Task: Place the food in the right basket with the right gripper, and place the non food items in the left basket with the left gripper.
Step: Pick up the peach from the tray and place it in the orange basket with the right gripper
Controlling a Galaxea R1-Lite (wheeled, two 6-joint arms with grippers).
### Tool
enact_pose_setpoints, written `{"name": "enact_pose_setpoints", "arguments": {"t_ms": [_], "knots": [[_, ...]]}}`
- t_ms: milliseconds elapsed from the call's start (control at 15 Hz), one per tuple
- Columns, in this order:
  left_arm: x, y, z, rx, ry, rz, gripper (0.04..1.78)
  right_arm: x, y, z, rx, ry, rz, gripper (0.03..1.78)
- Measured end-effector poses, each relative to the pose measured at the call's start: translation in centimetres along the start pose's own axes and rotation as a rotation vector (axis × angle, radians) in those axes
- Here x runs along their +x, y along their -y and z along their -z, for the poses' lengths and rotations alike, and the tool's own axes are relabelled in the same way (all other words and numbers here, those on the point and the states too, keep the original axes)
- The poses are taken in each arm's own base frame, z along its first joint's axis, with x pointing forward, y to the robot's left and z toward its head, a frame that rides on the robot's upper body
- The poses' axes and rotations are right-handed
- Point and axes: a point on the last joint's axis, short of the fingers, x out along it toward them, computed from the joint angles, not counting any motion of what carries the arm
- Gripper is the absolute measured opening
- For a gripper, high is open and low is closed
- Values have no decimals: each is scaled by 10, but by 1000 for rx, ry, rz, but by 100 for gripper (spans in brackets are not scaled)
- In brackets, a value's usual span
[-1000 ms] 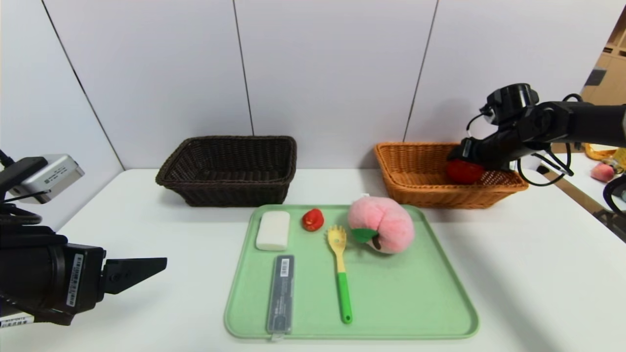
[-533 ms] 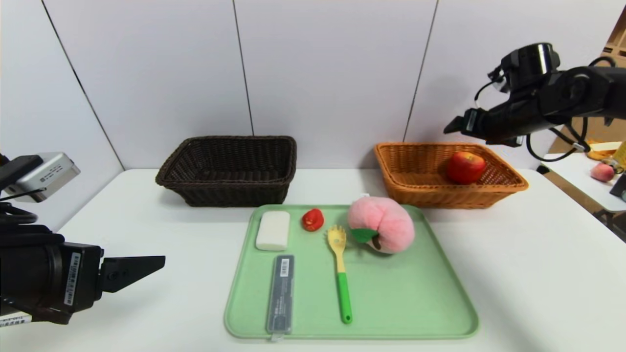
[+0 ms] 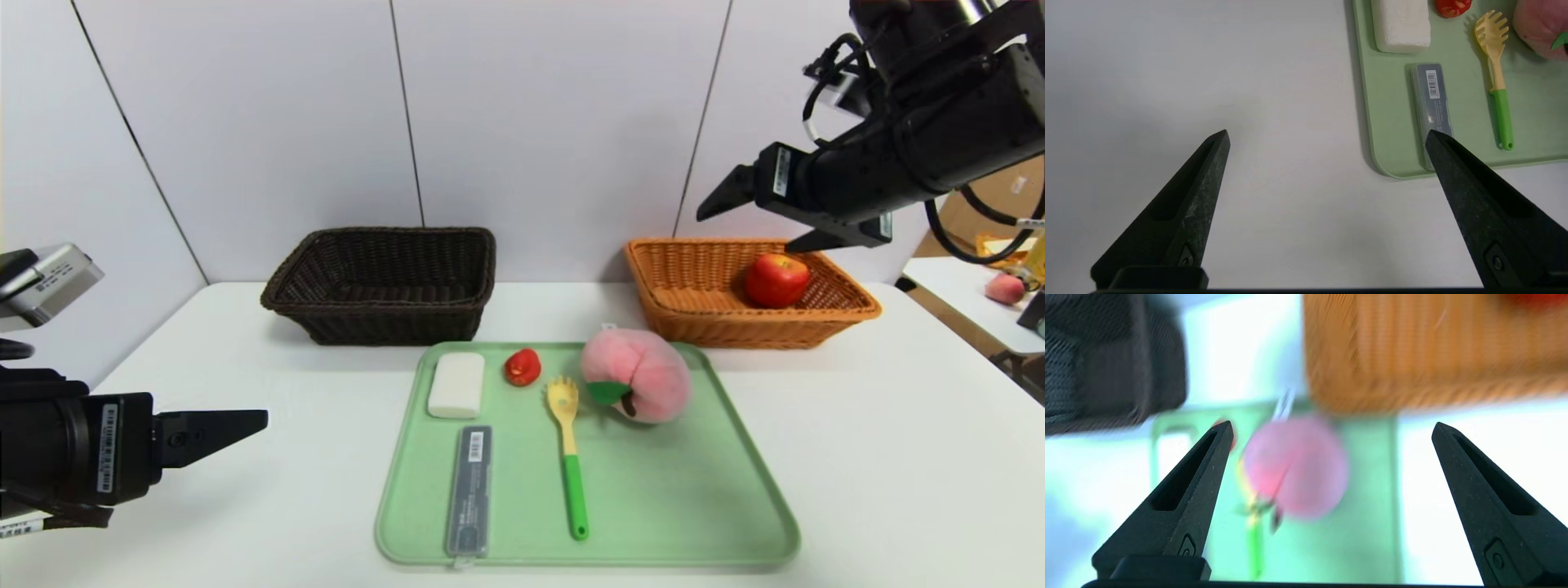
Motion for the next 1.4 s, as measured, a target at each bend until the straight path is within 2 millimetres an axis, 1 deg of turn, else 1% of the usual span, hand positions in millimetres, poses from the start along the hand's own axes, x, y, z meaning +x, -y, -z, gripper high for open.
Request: {"name": "enact_pose_setpoints", "arguments": {"t_ms": [133, 267, 400, 533, 733, 933, 1133, 1400], "knots": [[-3, -1, 1, -2, 10, 3, 169, -10, -13, 19, 101, -126, -48, 169], [-7, -2, 2, -2, 22, 2, 169, -16, -18, 35, 220, -284, -69, 169], [-10, -5, 6, 19, 42, -54, 169, -16, -18, 41, 356, -382, -68, 169], [-11, -7, 9, 43, 52, -87, 169, -11, -17, 41, 470, -401, -40, 169], [-13, -8, 13, 50, 51, -83, 169, 2, -11, 43, 598, -456, 0, 169], [-16, -9, 14, 50, 59, -74, 169, 21, -1, 51, 653, -538, 37, 169], [-17, -9, 14, 50, 64, -68, 169, 43, 3, 52, 694, -498, 7, 169], [-17, -9, 15, 51, 59, -62, 169, 59, 1, 52, 734, -475, -9, 169]]}}
